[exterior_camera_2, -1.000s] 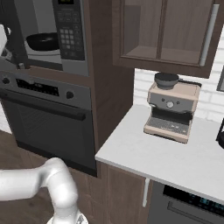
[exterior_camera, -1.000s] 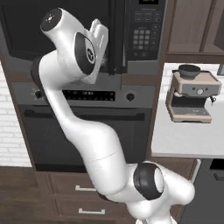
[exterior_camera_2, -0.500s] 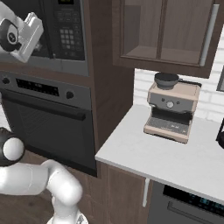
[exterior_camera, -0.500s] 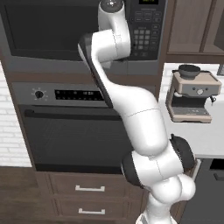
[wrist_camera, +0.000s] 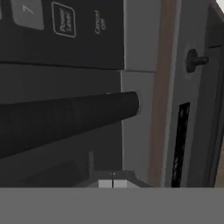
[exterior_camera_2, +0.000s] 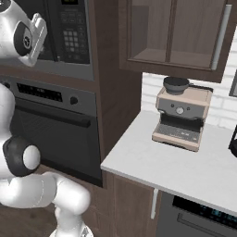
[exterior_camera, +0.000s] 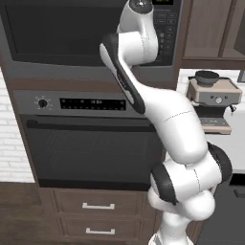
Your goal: Open the microwave, place the bowl with waffle inside the microwave, then close the microwave door and turn it on.
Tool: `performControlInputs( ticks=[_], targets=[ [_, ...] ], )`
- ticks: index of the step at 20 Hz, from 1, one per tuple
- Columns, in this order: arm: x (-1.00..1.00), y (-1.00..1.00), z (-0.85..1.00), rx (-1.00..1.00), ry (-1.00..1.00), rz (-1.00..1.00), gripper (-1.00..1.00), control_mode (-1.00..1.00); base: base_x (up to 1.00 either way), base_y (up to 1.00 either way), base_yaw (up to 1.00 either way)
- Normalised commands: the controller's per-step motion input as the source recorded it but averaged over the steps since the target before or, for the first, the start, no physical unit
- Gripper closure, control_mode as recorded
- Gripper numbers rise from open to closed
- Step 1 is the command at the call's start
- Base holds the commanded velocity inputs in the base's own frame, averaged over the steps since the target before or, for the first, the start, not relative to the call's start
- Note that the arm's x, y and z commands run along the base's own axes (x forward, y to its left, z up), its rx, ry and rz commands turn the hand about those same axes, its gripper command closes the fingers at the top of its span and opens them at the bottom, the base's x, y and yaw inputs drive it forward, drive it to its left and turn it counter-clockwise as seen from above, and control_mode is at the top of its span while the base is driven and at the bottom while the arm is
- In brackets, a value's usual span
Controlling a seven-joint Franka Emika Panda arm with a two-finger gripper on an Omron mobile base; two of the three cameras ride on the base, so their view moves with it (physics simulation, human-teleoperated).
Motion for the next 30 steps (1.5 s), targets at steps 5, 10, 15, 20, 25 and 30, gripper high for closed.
performControlInputs(
  ticks=[5,10,15,20,25,30],
  targets=[
    [0.15,0.27,-1.0,-0.4,-0.46,0.31,1.0,-1.0,0.0,0.0,0.0],
    [-0.37,0.92,-0.77,-0.38,-0.57,0.2,1.0,-1.0,0.0,0.0,0.0],
    [-1.0,0.36,0.21,-0.15,-0.35,0.05,1.0,-1.0,0.0,0.0,0.0],
    [-0.77,-0.16,0.65,-0.01,0.08,-0.07,1.0,-1.0,0.0,0.0,0.0],
    [-0.65,-0.49,0.63,0.02,0.25,-0.09,1.0,-1.0,0.0,0.0,0.0],
    [-0.93,-0.46,0.24,0.08,0.14,-0.09,1.0,-1.0,0.0,0.0,0.0]
  ],
)
